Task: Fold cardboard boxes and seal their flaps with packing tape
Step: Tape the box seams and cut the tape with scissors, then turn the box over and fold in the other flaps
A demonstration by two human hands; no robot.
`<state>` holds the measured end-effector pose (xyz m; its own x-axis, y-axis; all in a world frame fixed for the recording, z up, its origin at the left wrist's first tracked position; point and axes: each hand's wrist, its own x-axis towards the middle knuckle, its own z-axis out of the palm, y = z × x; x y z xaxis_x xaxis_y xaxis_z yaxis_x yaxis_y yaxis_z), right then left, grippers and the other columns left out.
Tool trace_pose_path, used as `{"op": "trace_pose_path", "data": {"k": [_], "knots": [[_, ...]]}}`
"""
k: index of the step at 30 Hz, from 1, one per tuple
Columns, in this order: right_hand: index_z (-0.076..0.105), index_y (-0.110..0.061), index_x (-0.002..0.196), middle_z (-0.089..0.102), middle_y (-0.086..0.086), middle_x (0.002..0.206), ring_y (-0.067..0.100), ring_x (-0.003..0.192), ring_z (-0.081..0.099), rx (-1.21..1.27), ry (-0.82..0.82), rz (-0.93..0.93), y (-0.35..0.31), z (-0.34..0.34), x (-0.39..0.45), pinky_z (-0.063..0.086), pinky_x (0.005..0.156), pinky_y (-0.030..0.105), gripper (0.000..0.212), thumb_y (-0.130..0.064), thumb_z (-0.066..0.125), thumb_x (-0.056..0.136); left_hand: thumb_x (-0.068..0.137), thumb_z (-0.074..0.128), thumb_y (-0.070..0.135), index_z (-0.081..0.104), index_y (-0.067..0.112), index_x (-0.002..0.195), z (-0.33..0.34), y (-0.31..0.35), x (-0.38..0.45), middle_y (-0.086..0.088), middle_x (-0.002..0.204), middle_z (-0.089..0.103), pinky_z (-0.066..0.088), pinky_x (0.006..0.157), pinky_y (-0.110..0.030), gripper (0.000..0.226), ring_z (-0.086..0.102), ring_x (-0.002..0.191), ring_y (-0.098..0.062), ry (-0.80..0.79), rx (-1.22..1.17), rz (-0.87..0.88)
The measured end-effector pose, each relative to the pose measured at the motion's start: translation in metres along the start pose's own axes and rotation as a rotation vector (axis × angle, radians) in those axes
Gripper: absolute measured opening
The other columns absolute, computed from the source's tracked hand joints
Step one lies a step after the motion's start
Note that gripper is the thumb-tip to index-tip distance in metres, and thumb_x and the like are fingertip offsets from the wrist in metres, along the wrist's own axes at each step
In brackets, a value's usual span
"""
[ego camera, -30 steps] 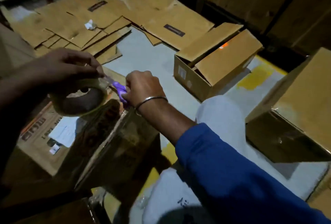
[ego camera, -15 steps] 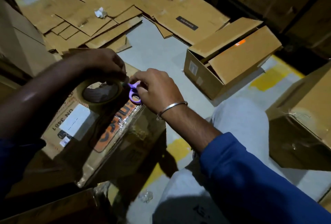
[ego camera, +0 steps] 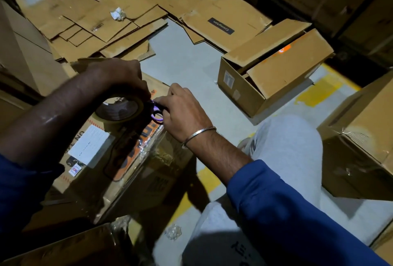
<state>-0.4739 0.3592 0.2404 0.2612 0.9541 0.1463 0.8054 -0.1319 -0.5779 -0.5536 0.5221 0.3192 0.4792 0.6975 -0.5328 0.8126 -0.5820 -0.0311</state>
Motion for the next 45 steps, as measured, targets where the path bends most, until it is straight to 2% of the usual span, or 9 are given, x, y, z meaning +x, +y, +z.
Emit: {"op": "trace_pose_path", "data": {"k": [5, 12, 17, 24, 31, 35, 39, 42, 45], "knots": [[0.076, -0.009, 0.117, 0.058, 0.013, 0.104, 0.033, 0.103, 0.056, 0.194, 0.014, 0.03, 0.007, -0.002, 0.002, 0.05, 0.086, 0.039, 0.034, 0.002, 0.054, 0.093, 0.08, 0.079, 0.056, 0.054, 0.02, 0.124, 0.002, 0.002, -0.003, -0.012, 0.109, 0.064, 0.053, 0.094, -0.05, 0.062, 0.06, 0.101, -0.032, 0.032, 0.037, -0.009], [0.08, -0.006, 0.097, 0.069, 0.006, 0.092, 0.015, 0.083, 0.065, 0.404, 0.262, 0.07, 0.022, -0.029, -0.015, 0.05, 0.072, 0.019, 0.037, -0.004, 0.046, 0.084, 0.076, 0.077, 0.068, 0.053, 0.023, 0.122, 0.003, 0.016, -0.016, -0.009, 0.108, 0.063, 0.049, 0.077, -0.042, 0.069, 0.06, 0.098, -0.028, 0.115, 0.25, -0.014], [0.081, -0.008, 0.096, 0.068, -0.001, 0.089, 0.009, 0.081, 0.063, 0.411, 0.308, 0.079, 0.038, -0.046, -0.027, 0.043, 0.07, 0.005, 0.033, -0.002, 0.049, 0.087, 0.082, 0.073, 0.066, 0.054, 0.023, 0.123, 0.004, 0.025, -0.024, -0.003, 0.097, 0.056, 0.042, 0.08, -0.042, 0.063, 0.052, 0.09, -0.023, 0.221, 0.29, 0.082], [0.081, -0.012, 0.093, 0.068, -0.005, 0.086, 0.004, 0.082, 0.065, 0.401, 0.398, 0.124, 0.073, -0.073, -0.047, 0.049, 0.072, 0.015, 0.035, -0.004, 0.049, 0.085, 0.087, 0.071, 0.059, 0.059, 0.024, 0.118, 0.005, 0.058, -0.041, -0.007, 0.11, 0.063, 0.044, 0.097, -0.05, 0.049, 0.06, 0.105, -0.031, 0.431, 0.337, 0.212], [0.081, -0.01, 0.091, 0.069, -0.002, 0.085, 0.005, 0.081, 0.065, 0.323, 0.553, 0.202, 0.133, -0.135, -0.093, 0.049, 0.074, 0.017, 0.035, 0.001, 0.05, 0.08, 0.091, 0.062, 0.055, 0.059, 0.031, 0.099, 0.014, 0.159, -0.065, 0.005, 0.088, 0.064, 0.046, 0.068, -0.037, 0.025, 0.061, 0.085, -0.024, 0.521, 0.078, 0.498], [0.08, -0.011, 0.093, 0.067, -0.005, 0.085, 0.003, 0.08, 0.061, 0.12, 0.576, 0.273, 0.187, -0.179, -0.155, 0.047, 0.074, 0.018, 0.035, -0.001, 0.05, 0.08, 0.093, 0.061, 0.052, 0.061, 0.032, 0.091, 0.035, 0.24, -0.081, 0.007, 0.084, 0.066, 0.054, 0.066, -0.038, 0.021, 0.063, 0.082, -0.024, 0.528, -0.098, 0.694], [0.079, -0.012, 0.097, 0.071, 0.006, 0.09, 0.025, 0.085, 0.066, -0.123, 0.485, 0.435, 0.256, -0.212, -0.247, 0.05, 0.075, 0.034, 0.031, -0.006, 0.053, 0.081, 0.097, 0.059, 0.041, 0.064, 0.028, 0.089, 0.07, 0.336, -0.087, 0.006, 0.085, 0.066, 0.048, 0.06, -0.036, 0.015, 0.061, 0.082, -0.022, 0.487, -0.195, 0.969], [0.075, -0.011, 0.108, 0.07, 0.013, 0.103, 0.036, 0.098, 0.065, -0.3, 0.252, 0.681, 0.301, -0.218, -0.32, 0.049, 0.08, 0.04, 0.028, -0.01, 0.055, 0.088, 0.097, 0.056, 0.028, 0.069, 0.022, 0.105, 0.113, 0.412, -0.08, -0.002, 0.102, 0.069, 0.054, 0.073, -0.041, 0.016, 0.065, 0.096, -0.028, 0.373, -0.117, 1.087], [0.064, -0.007, 0.132, 0.064, 0.019, 0.133, 0.039, 0.123, 0.059, -0.342, 0.034, 0.872, 0.335, -0.204, -0.377, 0.048, 0.098, 0.044, 0.04, -0.005, 0.057, 0.093, 0.092, 0.057, 0.018, 0.061, 0.012, 0.121, 0.159, 0.475, -0.072, -0.012, 0.124, 0.063, 0.054, 0.087, -0.046, 0.029, 0.062, 0.113, -0.037, 0.174, 0.028, 1.177]]}}
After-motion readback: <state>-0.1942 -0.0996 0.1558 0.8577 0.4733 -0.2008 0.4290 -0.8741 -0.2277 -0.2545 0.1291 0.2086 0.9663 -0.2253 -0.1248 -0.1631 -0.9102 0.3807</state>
